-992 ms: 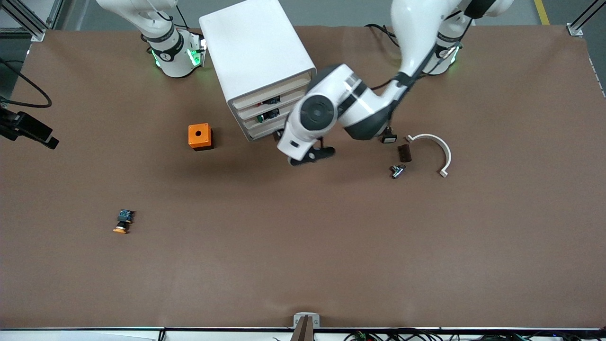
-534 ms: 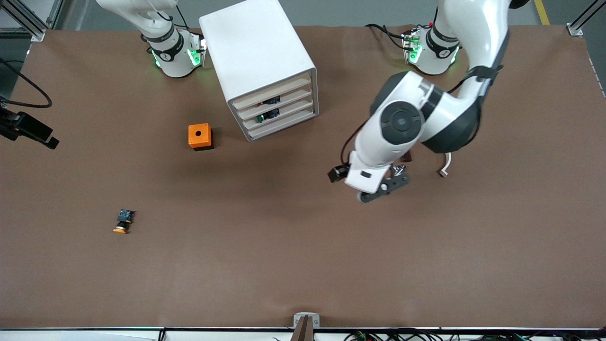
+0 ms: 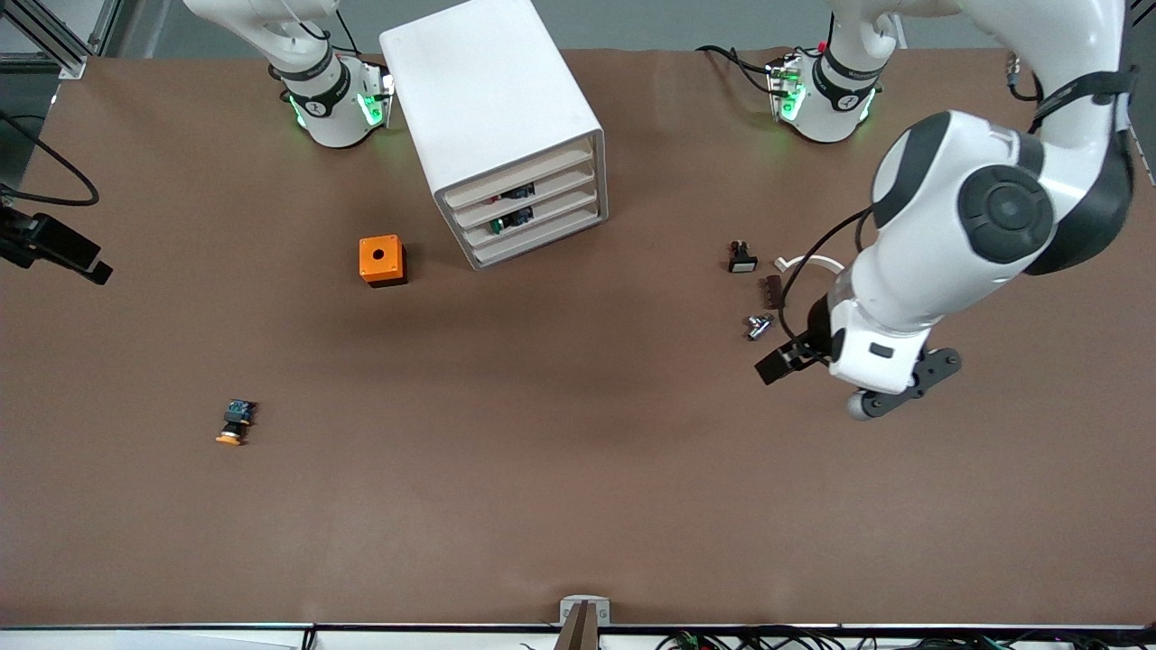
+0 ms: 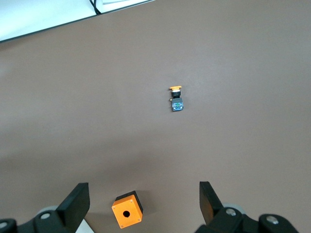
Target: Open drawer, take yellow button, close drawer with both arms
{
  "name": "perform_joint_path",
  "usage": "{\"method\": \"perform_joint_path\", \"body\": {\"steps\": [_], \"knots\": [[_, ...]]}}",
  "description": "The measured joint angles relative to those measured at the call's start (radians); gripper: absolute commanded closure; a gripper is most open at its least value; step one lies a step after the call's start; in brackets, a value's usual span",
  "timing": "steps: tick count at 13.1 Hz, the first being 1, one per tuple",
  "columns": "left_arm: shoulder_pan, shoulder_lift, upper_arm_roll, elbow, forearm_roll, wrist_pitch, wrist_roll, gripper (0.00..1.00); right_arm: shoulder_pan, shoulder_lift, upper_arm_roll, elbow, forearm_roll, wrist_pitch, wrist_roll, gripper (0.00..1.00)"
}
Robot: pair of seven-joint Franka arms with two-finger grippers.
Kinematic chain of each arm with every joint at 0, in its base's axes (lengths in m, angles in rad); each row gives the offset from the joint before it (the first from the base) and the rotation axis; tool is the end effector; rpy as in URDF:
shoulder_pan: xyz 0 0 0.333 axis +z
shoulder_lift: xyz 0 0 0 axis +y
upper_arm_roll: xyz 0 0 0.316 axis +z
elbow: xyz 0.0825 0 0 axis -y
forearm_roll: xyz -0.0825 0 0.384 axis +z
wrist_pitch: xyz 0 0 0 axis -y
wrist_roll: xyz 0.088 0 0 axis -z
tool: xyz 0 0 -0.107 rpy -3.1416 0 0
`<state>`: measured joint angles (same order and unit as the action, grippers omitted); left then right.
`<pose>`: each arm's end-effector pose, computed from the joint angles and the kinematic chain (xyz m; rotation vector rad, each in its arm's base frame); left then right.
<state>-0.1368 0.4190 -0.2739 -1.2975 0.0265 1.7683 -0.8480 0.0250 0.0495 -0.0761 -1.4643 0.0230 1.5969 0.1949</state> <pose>0.6444 -0.2385 0.5199 2.9552 0.6908 0.0076 0.5727 -0.0256 0.6495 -3.0904 0.3811 -0.1272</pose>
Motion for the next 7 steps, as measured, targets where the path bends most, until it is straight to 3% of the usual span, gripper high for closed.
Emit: {"method": "perform_joint_path", "body": {"steps": [7], "knots": [[0.115, -0.117, 0.000, 0.000, 0.002, -0.124, 0.209, 0.00, 0.000, -0.001, -0.002, 0.000, 0.000, -0.001, 0.000, 0.00]]}}
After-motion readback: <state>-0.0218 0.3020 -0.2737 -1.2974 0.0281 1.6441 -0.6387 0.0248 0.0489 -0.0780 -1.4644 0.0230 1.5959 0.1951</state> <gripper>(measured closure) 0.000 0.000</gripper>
